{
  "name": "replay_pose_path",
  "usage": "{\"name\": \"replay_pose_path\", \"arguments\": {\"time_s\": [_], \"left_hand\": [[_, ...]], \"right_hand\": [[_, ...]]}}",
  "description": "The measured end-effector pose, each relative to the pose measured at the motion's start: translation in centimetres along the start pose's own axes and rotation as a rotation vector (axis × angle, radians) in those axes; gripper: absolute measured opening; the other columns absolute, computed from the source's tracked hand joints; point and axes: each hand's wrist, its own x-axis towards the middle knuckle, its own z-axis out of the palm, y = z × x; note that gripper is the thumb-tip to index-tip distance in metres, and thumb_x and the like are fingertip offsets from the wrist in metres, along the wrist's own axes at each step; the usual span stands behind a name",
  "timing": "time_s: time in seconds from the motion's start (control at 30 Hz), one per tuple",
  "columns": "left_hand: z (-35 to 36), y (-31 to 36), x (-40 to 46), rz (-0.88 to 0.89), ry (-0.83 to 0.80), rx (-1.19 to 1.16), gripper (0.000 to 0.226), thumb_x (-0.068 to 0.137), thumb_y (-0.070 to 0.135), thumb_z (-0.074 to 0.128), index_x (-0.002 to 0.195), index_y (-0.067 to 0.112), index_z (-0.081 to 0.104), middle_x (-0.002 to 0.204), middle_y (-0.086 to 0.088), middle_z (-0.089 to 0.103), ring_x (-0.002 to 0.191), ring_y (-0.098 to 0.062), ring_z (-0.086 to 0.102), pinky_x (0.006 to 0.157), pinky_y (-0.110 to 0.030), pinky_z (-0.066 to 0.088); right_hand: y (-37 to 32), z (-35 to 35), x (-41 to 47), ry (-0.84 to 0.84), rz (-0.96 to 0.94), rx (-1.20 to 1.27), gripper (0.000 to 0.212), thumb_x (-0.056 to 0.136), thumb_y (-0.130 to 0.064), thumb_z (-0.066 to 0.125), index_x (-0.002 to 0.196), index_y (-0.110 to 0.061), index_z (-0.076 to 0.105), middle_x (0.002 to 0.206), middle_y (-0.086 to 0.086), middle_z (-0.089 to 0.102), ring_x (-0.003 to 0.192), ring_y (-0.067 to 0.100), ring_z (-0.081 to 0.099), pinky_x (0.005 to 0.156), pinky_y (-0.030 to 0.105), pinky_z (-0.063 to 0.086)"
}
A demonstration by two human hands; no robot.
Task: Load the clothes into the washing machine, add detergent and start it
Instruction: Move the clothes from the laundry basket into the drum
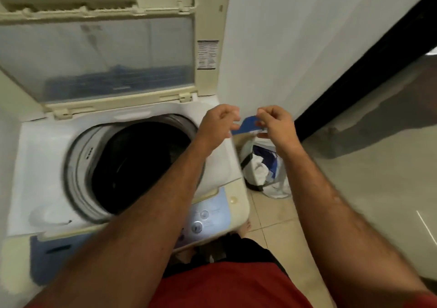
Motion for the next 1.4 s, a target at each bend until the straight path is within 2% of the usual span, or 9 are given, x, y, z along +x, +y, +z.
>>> {"name": "replay_pose_path", "arguments": {"time_s": [0.13,0.33,0.57,0.73,0.93,1.0,1.13,1.3,1.4], "left_hand": [[5.8,0.4,1.5,0.0,-0.099,0.057,0.021,0.095,0.021,0.054,0.112,0.014,0.064,0.106,-0.006,0.07,0.083,-0.011,0.068,0.061,-0.019,0.051],[13.9,-1.3,6.5,-0.029,-0.14,0.181,0.014,0.092,0.027,0.058,0.103,0.021,0.066,0.097,0.004,0.068,0.093,-0.016,0.068,0.089,-0.04,0.055],[22.8,-7.4,14.2,-0.248,-0.107,0.319,0.027,0.092,0.029,0.058,0.114,0.015,0.066,0.098,0.0,0.067,0.098,-0.019,0.064,0.093,-0.044,0.053],[28.0,-14.3,19.4,-0.465,-0.133,0.318,0.017,0.095,0.026,0.055,0.106,0.015,0.063,0.105,-0.01,0.065,0.099,-0.028,0.064,0.077,-0.035,0.051],[31.4,-24.6,24.8,-0.713,-0.118,0.253,0.011,0.096,0.026,0.054,0.091,0.018,0.059,0.094,-0.008,0.055,0.088,-0.022,0.055,0.068,-0.03,0.047],[32.1,-28.1,26.3,-0.775,-0.098,0.226,0.015,0.095,0.037,0.053,0.099,0.024,0.06,0.103,-0.005,0.058,0.099,-0.021,0.058,0.079,-0.034,0.052],[34.0,-34.3,29.8,-0.881,-0.094,0.199,0.067,0.091,0.065,0.037,0.144,0.023,0.038,0.14,-0.001,0.045,0.122,-0.024,0.05,0.095,-0.043,0.051],[36.0,-41.6,33.9,-0.903,-0.063,0.204,0.067,0.097,0.061,0.017,0.149,0.02,0.03,0.15,-0.007,0.037,0.133,-0.026,0.04,0.11,-0.045,0.036],[36.8,-45.1,34.8,-0.937,0.01,0.165,0.068,0.098,0.059,0.014,0.147,0.016,0.034,0.146,-0.01,0.043,0.132,-0.025,0.042,0.112,-0.042,0.034]], "right_hand": [[2.8,-6.2,1.2,0.108,0.073,0.035,0.01,0.094,-0.024,0.061,0.087,-0.018,0.062,0.085,-0.001,0.064,0.087,0.018,0.068,0.062,0.033,0.054],[9.4,-13.0,5.4,0.202,0.199,0.027,0.009,0.093,-0.023,0.061,0.088,-0.015,0.063,0.087,0.004,0.065,0.084,0.018,0.067,0.052,0.027,0.05],[20.4,-17.5,12.2,0.135,0.461,0.042,0.024,0.09,-0.014,0.06,0.067,-0.018,0.057,0.065,0.005,0.054,0.06,0.019,0.049,0.046,0.024,0.04],[30.0,-18.9,17.0,0.007,0.587,-0.074,0.015,0.091,-0.025,0.059,0.088,-0.011,0.065,0.083,0.014,0.065,0.078,0.032,0.066,0.069,0.048,0.058],[42.3,-18.5,21.9,-0.119,0.739,-0.181,0.014,0.09,-0.022,0.061,0.09,-0.008,0.063,0.088,0.018,0.065,0.085,0.036,0.065,0.078,0.053,0.056],[46.1,-17.9,23.2,-0.147,0.79,-0.178,0.014,0.089,-0.023,0.065,0.09,-0.009,0.062,0.089,0.014,0.064,0.084,0.034,0.065,0.073,0.049,0.058],[53.1,-15.2,26.7,-0.198,0.887,-0.179,0.017,0.086,-0.027,0.071,0.084,-0.014,0.059,0.095,0.014,0.065,0.083,0.027,0.061,0.072,0.045,0.058],[60.9,-10.2,31.0,-0.219,0.914,-0.147,0.064,0.084,-0.047,0.071,0.136,-0.016,0.051,0.128,0.006,0.059,0.103,0.025,0.062,0.055,0.03,0.053],[64.2,-7.7,32.6,-0.202,0.881,-0.122,0.08,0.078,-0.057,0.072,0.143,-0.02,0.041,0.13,0.003,0.055,0.108,0.029,0.063,0.065,0.036,0.057]]}}
